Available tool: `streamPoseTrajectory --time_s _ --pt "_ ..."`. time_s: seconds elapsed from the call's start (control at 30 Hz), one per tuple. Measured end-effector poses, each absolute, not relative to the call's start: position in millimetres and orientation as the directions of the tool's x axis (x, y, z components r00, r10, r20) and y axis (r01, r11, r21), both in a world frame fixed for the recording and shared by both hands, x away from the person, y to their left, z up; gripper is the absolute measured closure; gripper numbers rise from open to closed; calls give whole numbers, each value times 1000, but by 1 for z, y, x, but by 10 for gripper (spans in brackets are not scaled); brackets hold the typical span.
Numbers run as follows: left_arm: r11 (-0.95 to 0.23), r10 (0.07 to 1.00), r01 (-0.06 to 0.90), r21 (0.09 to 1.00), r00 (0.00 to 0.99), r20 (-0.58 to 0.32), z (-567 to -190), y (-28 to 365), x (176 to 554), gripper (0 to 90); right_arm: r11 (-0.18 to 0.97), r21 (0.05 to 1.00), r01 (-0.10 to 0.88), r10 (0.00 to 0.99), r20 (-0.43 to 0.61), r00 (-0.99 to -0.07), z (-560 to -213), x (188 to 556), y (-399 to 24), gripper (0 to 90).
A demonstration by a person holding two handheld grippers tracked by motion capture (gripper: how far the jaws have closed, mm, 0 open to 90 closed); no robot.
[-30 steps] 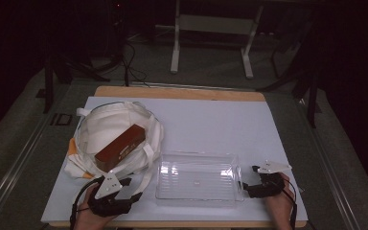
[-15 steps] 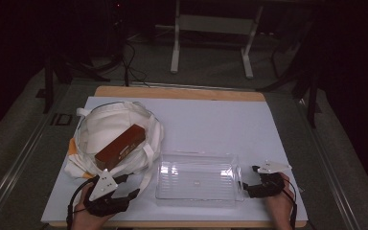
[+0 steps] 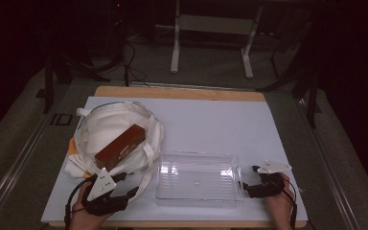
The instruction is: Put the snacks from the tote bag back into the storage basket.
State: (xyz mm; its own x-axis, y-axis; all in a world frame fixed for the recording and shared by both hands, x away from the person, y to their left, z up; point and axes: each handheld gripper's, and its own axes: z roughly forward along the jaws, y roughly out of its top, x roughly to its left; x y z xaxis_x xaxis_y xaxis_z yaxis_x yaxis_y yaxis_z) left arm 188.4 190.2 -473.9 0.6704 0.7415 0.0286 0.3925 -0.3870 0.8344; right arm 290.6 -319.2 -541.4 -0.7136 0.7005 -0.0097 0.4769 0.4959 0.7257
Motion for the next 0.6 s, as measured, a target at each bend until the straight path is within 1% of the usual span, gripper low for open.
streamPoseTrajectory --time_s 0.17,0.6 --pt "-386 743 396 833 669 26 -474 191 189 393 496 726 477 701 -10 -713 -541 290 -319 127" --pt "-397 746 371 839 663 60 -455 196 199 392 497 726 475 700 -13 -714 -541 290 -319 127"
